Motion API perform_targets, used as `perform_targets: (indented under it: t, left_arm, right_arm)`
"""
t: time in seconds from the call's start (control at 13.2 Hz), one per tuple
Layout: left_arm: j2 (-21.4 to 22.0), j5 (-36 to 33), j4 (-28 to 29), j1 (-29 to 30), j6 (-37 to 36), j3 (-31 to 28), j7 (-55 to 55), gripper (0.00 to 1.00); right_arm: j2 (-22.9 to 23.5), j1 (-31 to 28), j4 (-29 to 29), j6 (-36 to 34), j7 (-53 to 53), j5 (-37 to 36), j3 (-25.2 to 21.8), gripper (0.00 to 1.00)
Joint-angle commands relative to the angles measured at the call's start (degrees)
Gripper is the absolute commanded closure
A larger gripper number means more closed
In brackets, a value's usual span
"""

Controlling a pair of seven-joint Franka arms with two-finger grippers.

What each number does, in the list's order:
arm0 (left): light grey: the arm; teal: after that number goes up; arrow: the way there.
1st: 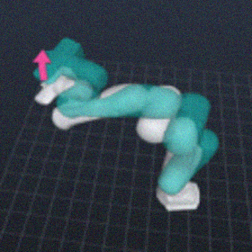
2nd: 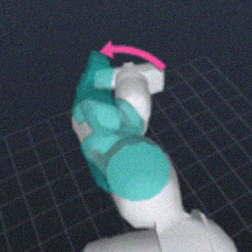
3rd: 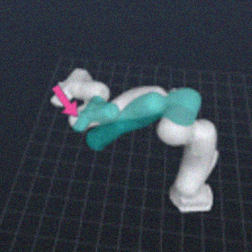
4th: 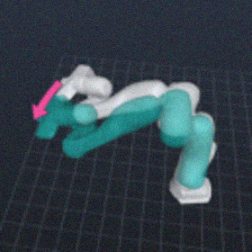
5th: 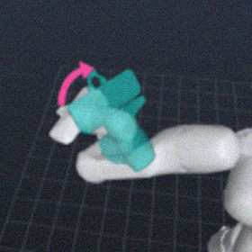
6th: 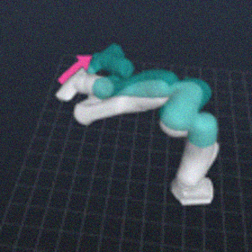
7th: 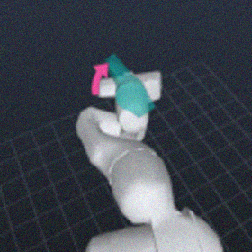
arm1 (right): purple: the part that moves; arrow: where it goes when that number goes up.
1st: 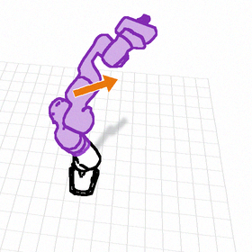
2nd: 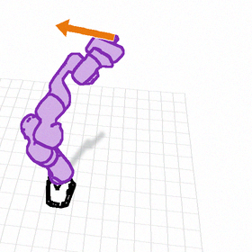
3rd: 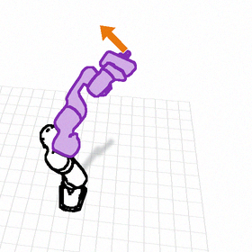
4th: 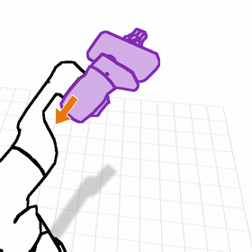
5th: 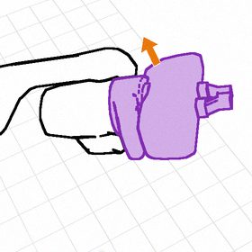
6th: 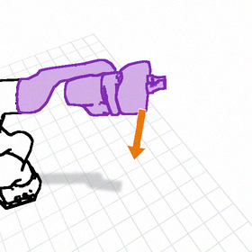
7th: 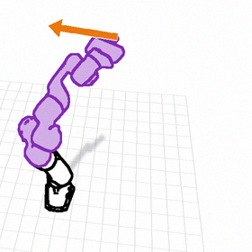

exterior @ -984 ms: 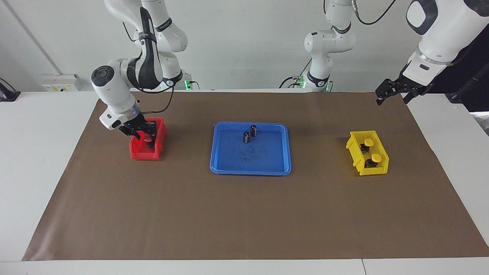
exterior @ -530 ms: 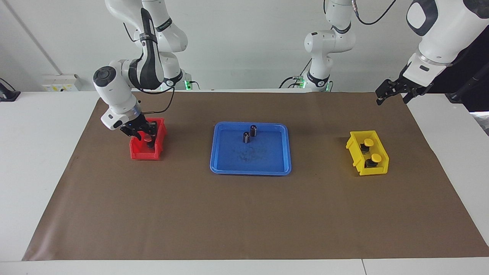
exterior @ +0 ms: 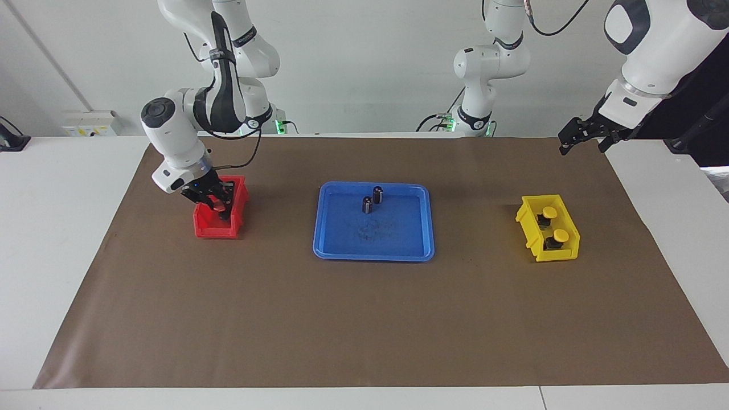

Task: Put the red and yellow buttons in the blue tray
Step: 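Carry the red button into the blue tray while the left gripper reaches the yellow bin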

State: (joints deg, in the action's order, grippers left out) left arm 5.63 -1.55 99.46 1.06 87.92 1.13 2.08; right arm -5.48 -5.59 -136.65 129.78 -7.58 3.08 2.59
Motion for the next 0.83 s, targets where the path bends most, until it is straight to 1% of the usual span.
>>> perform_targets:
  t: [0.0, 0.08, 0.15, 0.23, 0.3, 0.38, 0.45, 0.53, 0.61, 0.68, 0.76]
  left_arm:
    - [1.8, -1.2, 2.3, -0.1, 1.5, -0.2, -0.6, 0.0]
    - [2.0, -1.2, 2.9, 0.0, 1.9, -0.2, -0.4, 0.0]
    - [2.8, -1.2, 4.8, 1.0, 4.6, -0.2, -0.1, 0.0]
    - [4.0, -1.2, 7.7, 2.5, 9.1, -0.2, 0.0, 0.0]
    - [4.6, -1.2, 10.4, 2.9, 12.7, -0.2, 0.6, 0.0]
    - [4.5, -1.2, 11.9, 3.1, 14.9, -0.3, 1.4, 0.0]
    - [3.8, -1.2, 12.5, 4.1, 16.6, -0.2, 2.6, 0.0]
    - [2.3, -1.2, 13.6, 4.7, 19.0, -0.2, 3.2, 0.03]
    - [1.4, -1.2, 16.0, 4.8, 22.8, -0.2, 3.2, 0.06]
    - [0.9, -1.2, 18.3, 4.7, 26.8, -0.2, 3.1, 0.09]
    - [-1.0, -1.2, 19.4, 4.0, 29.5, -0.2, 3.0, 0.13]
  right_arm:
    - [1.6, -0.7, 9.0, -10.2, -3.6, 0.4, 0.1, 0.82]
    - [2.7, -0.7, 13.8, -15.4, -3.6, 0.0, 0.1, 0.82]
    - [3.5, -0.5, 18.4, -20.2, -3.3, -0.3, 0.1, 0.81]
    - [4.4, -0.2, 22.4, -23.7, -2.8, -0.3, 0.4, 0.8]
    - [6.5, 1.8, 27.5, -27.3, -1.0, -0.2, 0.7, 0.77]
    - [8.5, 5.1, 31.7, -28.8, 3.3, -0.2, 0.8, 0.77]
    - [10.1, 9.3, 34.9, -28.6, 9.1, -0.2, 0.8, 0.78]
    - [11.0, 13.9, 37.3, -28.3, 15.1, -0.1, 0.8, 0.79]
    - [14.7, 18.9, 41.6, -28.0, 23.4, -0.1, 0.8, 0.79]
    - [18.1, 22.5, 45.4, -27.4, 29.8, -0.2, 0.8, 0.79]
    - [20.9, 26.1, 47.2, -24.7, 34.2, -0.1, 0.8, 0.8]
